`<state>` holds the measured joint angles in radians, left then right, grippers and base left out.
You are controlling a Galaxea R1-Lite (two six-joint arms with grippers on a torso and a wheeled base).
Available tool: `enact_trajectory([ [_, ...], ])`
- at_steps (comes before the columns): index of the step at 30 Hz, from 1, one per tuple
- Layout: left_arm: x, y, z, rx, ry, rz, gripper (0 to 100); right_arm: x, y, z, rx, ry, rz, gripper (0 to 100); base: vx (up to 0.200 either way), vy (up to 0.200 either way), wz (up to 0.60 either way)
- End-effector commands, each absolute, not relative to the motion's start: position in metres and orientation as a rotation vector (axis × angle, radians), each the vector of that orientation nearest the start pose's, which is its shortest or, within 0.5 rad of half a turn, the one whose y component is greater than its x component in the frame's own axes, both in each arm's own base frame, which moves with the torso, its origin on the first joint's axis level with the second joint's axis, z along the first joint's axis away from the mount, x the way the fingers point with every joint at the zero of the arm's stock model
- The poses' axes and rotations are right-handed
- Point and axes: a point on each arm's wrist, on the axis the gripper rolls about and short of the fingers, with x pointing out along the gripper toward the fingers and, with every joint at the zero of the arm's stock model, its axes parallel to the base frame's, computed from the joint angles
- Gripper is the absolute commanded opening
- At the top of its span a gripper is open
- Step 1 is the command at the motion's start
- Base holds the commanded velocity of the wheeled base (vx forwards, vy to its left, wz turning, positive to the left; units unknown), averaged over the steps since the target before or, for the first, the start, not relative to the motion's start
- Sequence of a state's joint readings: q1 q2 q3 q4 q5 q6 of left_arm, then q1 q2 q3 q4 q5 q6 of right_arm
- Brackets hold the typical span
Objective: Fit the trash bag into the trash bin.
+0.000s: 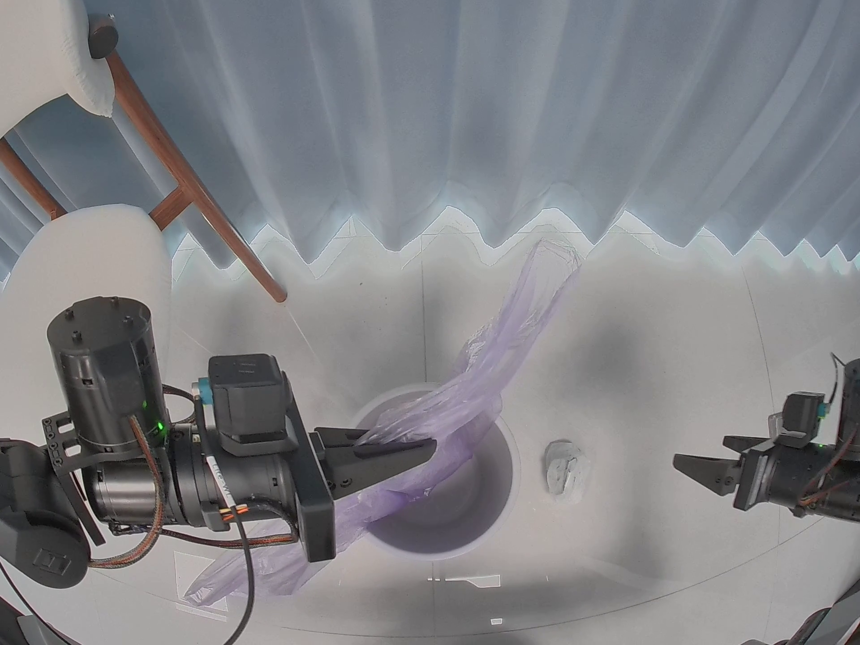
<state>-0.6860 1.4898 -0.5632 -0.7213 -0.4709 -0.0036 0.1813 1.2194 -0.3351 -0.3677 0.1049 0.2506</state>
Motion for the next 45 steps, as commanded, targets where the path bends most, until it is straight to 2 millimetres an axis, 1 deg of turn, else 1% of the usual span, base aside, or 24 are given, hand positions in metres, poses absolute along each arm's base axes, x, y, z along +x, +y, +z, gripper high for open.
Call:
enact_trajectory([
  [1, 0.18, -0.16, 0.183, 0.039, 0.21, -1.154, 0, 0.201, 0.041, 0.097, 0.213, 0.687, 0.202, 100, 0.0, 0.0, 0.0],
  [3, 0.181, -0.16, 0.182, 0.04, 0.214, -1.154, 0, 0.213, 0.044, 0.088, 0.214, 0.668, 0.209, 100, 0.0, 0.0, 0.0],
  [5, 0.181, -0.16, 0.182, 0.04, 0.214, -1.154, 0, 0.22, 0.045, 0.08, 0.215, 0.666, 0.21, 100, 0.0, 0.0, 0.0],
  [7, 0.181, -0.16, 0.182, 0.041, 0.213, -1.154, 0, 0.235, 0.048, 0.07, 0.216, 0.641, 0.214, 100, 0.0, 0.0, 0.0],
  [8, 0.181, -0.16, 0.182, 0.041, 0.213, -1.154, 0, 0.236, 0.048, 0.069, 0.216, 0.639, 0.214, 100, 0.0, 0.0, 0.0],
  [9, 0.18, -0.16, 0.182, 0.04, 0.215, -1.154, 0, 0.25, 0.051, 0.064, 0.219, 0.59, 0.22, 100, 0.0, 0.0, 0.0],
  [12, 0.181, -0.16, 0.182, 0.041, 0.213, -1.154, 0, 0.272, 0.055, 0.057, 0.224, 0.49, 0.239, 100, 0.0, 0.0, 0.0],
  [13, 0.181, -0.16, 0.182, 0.041, 0.213, -1.154, 0, 0.282, 0.058, 0.056, 0.228, 0.44, 0.249, 0, 0.0, 0.0, 0.0],
  [14, 0.181, -0.16, 0.182, 0.041, 0.213, -1.154, 0, 0.286, 0.059, 0.054, 0.229, 0.425, 0.253, 0, 0.0, 0.0, 0.0],
  [17, 0.182, -0.161, 0.181, 0.047, 0.214, -1.155, 0, 0.307, 0.065, 0.049, 0.234, 0.363, 0.28, 0, 0.0, 0.0, 0.0],
  [18, 0.182, -0.161, 0.181, 0.05, 0.216, -1.155, 0, 0.309, 0.065, 0.048, 0.234, 0.36, 0.28, 0, 0.0, 0.0, 0.0],
  [19, 0.183, -0.162, 0.179, 0.059, 0.217, -1.156, 0, 0.317, 0.067, 0.045, 0.234, 0.354, 0.283, 0, 0.0, 0.0, 0.0],
  [21, 0.183, -0.162, 0.178, 0.062, 0.218, -1.158, 0, 0.322, 0.07, 0.042, 0.232, 0.353, 0.289, 0, 0.0, 0.0, 0.0],
  [22, 0.184, -0.163, 0.178, 0.062, 0.218, -1.158, 0, 0.329, 0.077, 0.037, 0.229, 0.347, 0.311, 0, 0.0, 0.0, 0.0],
  [23, 0.184, -0.163, 0.178, 0.062, 0.22, -1.158, 0, 0.332, 0.078, 0.037, 0.229, 0.342, 0.313, 0, 0.0, 0.0, 0.0],
  [25, 0.184, -0.163, 0.178, 0.062, 0.221, -1.158, 0, 0.343, 0.084, 0.037, 0.226, 0.311, 0.327, 0, 0.0, 0.0, 0.0],
  [28, 0.183, -0.162, 0.178, 0.062, 0.221, -1.158, 0, 0.357, 0.099, 0.043, 0.224, 0.249, 0.36, 0, 0.0, 0.0, 0.0],
  [30, 0.184, -0.162, 0.178, 0.062, 0.22, -1.158, 0, 0.362, 0.105, 0.051, 0.231, 0.203, 0.368, 0, 0.0, 0.0, 0.0],
  [31, 0.184, -0.163, 0.178, 0.062, 0.218, -1.158, 0, 0.363, 0.105, 0.052, 0.231, 0.198, 0.37, 0, 0.0, 0.0, 0.0],
  [32, 0.184, -0.163, 0.178, 0.062, 0.22, -1.158, 0, 0.365, 0.113, 0.058, 0.238, 0.165, 0.393, 0, 0.0, 0.0, 0.0],
  [35, 0.186, -0.165, 0.177, 0.062, 0.223, -1.158, 0, 0.366, 0.123, 0.062, 0.243, 0.13, 0.422, 0, 0.0, 0.0, 0.0],
  [39, 0.19, -0.168, 0.179, 0.062, 0.217, -1.158, 0, 0.369, 0.137, 0.056, 0.242, 0.085, 0.467, 0, 0.0, 0.0, 0.0],
  [42, 0.193, -0.17, 0.181, 0.061, 0.21, -1.158, 0, 0.375, 0.144, 0.044, 0.238, 0.046, 0.481, 0, 0.0, 0.0, 0.0],
  [45, 0.194, -0.171, 0.185, 0.059, 0.192, -1.16, 0, 0.377, 0.147, 0.035, 0.223, 0.049, 0.488, 0, 0.0, 0.0, 0.0],
])
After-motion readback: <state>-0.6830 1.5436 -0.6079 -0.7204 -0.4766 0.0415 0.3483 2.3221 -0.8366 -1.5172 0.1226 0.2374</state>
